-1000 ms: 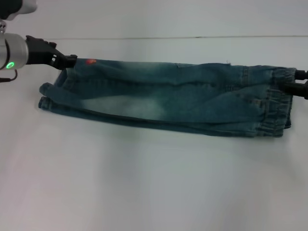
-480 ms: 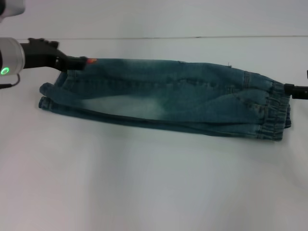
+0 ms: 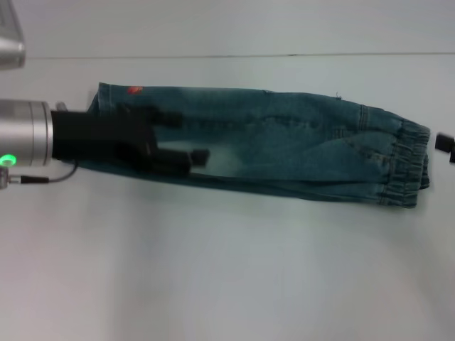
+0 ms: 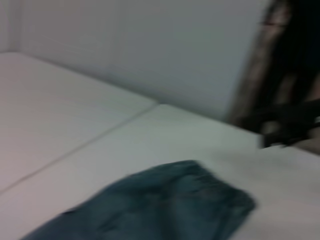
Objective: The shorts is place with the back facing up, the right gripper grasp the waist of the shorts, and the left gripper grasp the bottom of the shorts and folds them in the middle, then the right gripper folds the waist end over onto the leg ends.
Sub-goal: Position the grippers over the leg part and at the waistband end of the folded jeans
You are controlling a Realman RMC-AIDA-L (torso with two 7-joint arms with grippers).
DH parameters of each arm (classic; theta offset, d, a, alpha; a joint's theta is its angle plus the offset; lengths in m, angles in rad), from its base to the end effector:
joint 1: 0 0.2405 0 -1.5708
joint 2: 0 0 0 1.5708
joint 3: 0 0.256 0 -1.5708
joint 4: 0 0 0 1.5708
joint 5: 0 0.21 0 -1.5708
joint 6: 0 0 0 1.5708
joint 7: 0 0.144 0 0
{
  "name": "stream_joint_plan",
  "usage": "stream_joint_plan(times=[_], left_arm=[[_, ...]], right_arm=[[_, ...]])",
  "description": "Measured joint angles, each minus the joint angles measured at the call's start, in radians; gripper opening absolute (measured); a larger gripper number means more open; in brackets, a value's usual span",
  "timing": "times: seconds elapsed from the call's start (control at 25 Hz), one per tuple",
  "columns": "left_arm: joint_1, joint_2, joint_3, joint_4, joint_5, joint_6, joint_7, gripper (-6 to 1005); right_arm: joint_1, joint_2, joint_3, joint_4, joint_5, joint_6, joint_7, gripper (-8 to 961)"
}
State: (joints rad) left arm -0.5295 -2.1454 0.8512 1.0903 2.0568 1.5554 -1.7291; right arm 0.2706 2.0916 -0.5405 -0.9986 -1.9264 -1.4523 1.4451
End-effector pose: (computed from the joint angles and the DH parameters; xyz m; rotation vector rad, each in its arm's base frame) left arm -0.2013 0.3519 0.0222 -2.7634 -0.5587 -0.5147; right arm 0.3328 0.2991 0.0932 -2.2448 0.6930 0.5380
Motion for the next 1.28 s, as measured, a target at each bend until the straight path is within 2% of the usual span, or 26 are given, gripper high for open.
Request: stream_joint_plan(times=[0.08, 0.16, 0.56, 0.8, 1.04, 1.28], left_arm=[[0.001, 0.000, -0.009, 0.000, -0.014, 0.072, 0.016, 906], [0.007, -0.002, -0.024, 0.002, -0.020, 0.092, 0.025, 905], [0.014, 0.003, -0.038, -0.011, -0.012, 0.090, 0.039, 906], [0.017, 0.004, -0.038, -0.014, -0.011, 0.085, 0.039, 908], [0.020, 0.002, -0.038, -0.015, -0.008, 0.064, 0.036, 907], [0.023, -0.002, -0.037, -0.017, -0.007, 0.055, 0.034, 906]], right_arm=[[-0.024, 0.000, 0.001, 0.045, 0.029, -0.004, -0.055, 926], [-0.036, 0.000, 0.012, 0.098, 0.044, -0.004, -0.109, 926], [-0.062, 0.004, 0.151, 0.393, 0.069, 0.000, -0.465, 925], [-0.066, 0.003, 0.244, 0.563, 0.070, 0.051, -0.664, 924], [-0.040, 0.002, 0.263, 0.646, 0.070, 0.115, -0.725, 923], [-0.011, 0.000, 0.258, 0.662, 0.066, 0.133, -0.729, 922]])
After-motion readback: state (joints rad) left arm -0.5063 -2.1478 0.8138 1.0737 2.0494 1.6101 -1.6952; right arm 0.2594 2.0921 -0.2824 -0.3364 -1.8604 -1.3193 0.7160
